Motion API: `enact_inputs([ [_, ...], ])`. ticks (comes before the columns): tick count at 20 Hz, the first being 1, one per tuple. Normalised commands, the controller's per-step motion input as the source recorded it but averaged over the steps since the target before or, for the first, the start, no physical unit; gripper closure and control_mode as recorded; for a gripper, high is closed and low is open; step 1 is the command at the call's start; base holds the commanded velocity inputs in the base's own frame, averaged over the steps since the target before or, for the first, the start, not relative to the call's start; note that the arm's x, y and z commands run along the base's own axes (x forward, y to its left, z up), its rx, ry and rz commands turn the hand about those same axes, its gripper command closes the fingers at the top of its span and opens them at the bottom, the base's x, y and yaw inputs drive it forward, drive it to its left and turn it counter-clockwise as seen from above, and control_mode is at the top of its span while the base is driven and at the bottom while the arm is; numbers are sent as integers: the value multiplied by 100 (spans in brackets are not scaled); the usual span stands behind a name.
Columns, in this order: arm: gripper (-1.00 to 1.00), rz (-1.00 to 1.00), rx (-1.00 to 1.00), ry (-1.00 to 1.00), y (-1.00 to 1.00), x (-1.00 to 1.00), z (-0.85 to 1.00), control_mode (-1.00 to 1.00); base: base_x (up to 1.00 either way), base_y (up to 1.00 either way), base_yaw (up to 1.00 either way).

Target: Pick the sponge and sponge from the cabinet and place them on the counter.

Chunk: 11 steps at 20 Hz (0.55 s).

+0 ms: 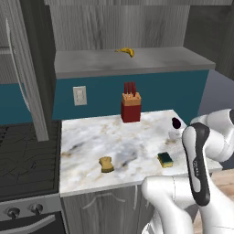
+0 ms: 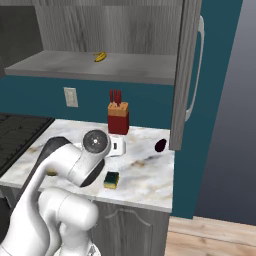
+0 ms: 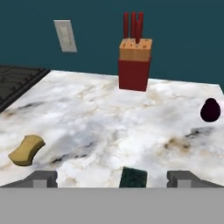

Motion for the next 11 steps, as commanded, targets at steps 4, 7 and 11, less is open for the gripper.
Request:
enact_inputs([
  [4, -100, 6, 0, 1, 5, -18, 56, -100, 0, 0, 0],
  [7, -100, 6, 0, 0, 0, -29, 53, -100, 0, 0, 0],
  [11, -100, 6, 0, -1, 4, -36, 43, -100, 0, 0, 0],
])
